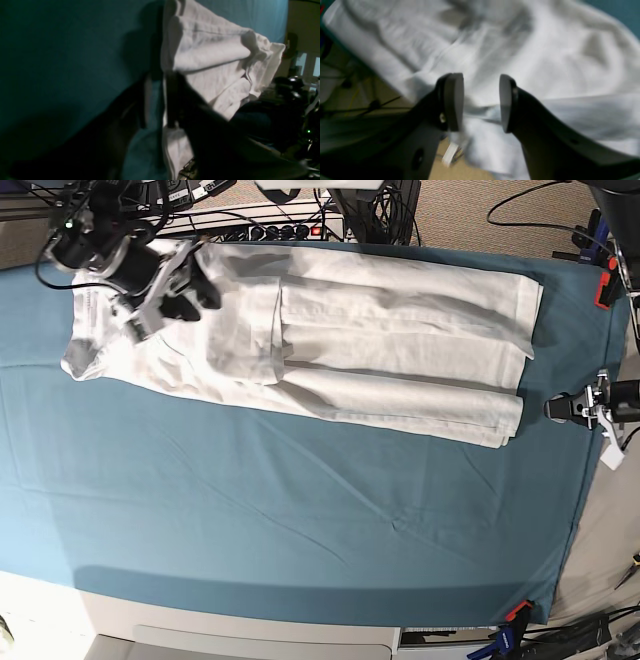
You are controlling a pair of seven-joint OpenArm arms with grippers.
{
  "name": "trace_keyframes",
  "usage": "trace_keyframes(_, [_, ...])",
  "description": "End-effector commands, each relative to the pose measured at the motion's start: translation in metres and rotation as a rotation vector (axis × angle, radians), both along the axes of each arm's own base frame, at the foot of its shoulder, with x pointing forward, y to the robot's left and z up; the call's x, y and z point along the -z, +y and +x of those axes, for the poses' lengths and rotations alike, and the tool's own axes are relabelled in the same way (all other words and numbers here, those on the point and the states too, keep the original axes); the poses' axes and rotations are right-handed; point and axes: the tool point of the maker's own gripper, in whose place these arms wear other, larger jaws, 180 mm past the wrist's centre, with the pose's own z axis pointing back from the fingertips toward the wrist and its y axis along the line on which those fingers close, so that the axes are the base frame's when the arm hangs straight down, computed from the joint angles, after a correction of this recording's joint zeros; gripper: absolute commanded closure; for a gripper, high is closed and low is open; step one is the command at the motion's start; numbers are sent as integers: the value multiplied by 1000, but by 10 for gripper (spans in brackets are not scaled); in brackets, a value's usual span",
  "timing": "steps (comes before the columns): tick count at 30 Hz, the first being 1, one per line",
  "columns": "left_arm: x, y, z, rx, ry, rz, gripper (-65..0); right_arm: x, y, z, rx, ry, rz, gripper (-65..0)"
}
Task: Fold the T-shirt properly
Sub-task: 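Press the folded sleeve flat with the right gripper and reposition the left gripper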
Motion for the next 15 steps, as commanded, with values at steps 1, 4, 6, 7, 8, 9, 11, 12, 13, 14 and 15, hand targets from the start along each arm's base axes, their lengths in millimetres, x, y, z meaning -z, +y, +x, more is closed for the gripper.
trace_keyframes(1, [-22, 21, 10, -25, -56, 28, -199, -19, -7, 12, 34, -84, 12, -239])
trace_keyframes(4, [-30, 42, 5, -45, -55, 69, -302, -41, -35, 26, 160, -183, 25, -239])
trace_keyframes(6, [-33, 55, -1, -58, -47, 97, -310, -51, -51, 32, 245, -232, 28, -239])
trace_keyframes(7, [-32, 61, -6, -64, -34, 109, -309, -54, -58, 34, 305, -246, 46, -239])
trace_keyframes(8, [-30, 65, -11, -74, -15, 115, -309, -55, -64, 34, 361, -255, 63, -239])
trace_keyframes(9, [-25, 68, -17, -82, 9, 118, -309, -55, -70, 35, 421, -259, 80, -239])
trace_keyframes(11, [-12, 67, -31, -84, 55, 117, -309, -49, -78, 33, 532, -246, 113, -239])
trace_keyframes(12, [-5, 66, -39, -81, 77, 114, -309, -45, -79, 32, 577, -233, 126, -239])
trace_keyframes(13, [2, 63, -46, -77, 97, 110, -309, -42, -79, 31, 604, -226, 142, -239])
trace_keyframes(14, [7, 60, -52, -78, 121, 106, -309, -40, -78, 30, 623, -224, 157, -239])
trace_keyframes(15, [12, 57, -56, -71, 133, 103, -309, -39, -78, 30, 644, -223, 166, -239])
